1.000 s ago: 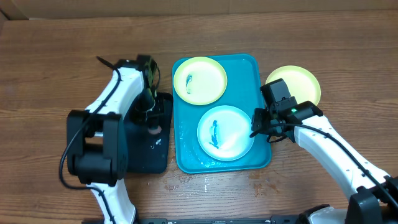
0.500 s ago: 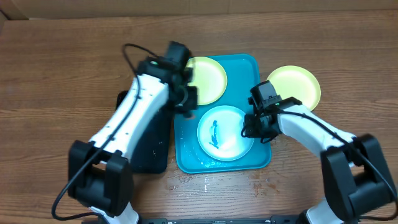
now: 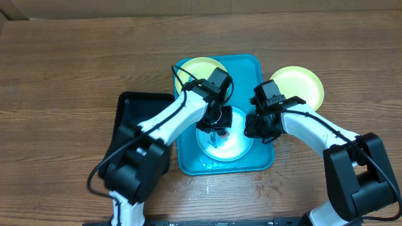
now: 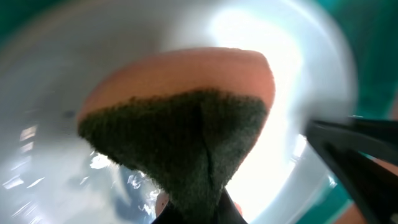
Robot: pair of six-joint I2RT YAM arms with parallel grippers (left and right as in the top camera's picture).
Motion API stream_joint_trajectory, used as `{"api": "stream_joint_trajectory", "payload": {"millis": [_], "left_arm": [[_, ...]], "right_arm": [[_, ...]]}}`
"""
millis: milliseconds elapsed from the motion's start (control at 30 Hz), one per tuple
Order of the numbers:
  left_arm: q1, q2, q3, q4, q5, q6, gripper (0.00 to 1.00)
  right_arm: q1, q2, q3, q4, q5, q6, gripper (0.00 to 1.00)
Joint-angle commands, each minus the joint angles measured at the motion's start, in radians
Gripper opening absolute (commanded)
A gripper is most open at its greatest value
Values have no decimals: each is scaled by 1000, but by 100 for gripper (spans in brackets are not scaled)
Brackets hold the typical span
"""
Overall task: Clean dirty plates on tray and stack at the side
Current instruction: 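Scrub the light blue plate with the sponge in the left gripper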
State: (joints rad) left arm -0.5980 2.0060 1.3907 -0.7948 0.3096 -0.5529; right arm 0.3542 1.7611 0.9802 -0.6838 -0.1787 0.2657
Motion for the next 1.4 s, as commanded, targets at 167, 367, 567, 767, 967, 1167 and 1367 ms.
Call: {"api": "stream_joint_trajectory", "payload": {"millis": [167, 367, 567, 767, 967, 1167, 1367], "left_arm": [[34, 122, -7, -73, -33, -112, 4], [71, 122, 51, -222, -243, -99, 4], [53, 128, 50, -196, -151, -5, 4], [5, 143, 48, -43, 242, 102, 4], [-68, 175, 48, -37, 332, 102, 4], [-61, 174, 49, -185, 71, -59, 4], [18, 172, 96, -326, -249, -110, 4]], "right_arm": [[10, 48, -19, -32, 16, -1, 4], [10, 48, -19, -35, 17, -1, 4], [10, 48, -19, -35, 17, -1, 4], [10, 48, -19, -35, 16, -1, 4], [10, 48, -19, -41, 16, 0, 4], [10, 48, -19, -44, 16, 0, 4], [10, 48, -19, -45, 16, -1, 4]]}}
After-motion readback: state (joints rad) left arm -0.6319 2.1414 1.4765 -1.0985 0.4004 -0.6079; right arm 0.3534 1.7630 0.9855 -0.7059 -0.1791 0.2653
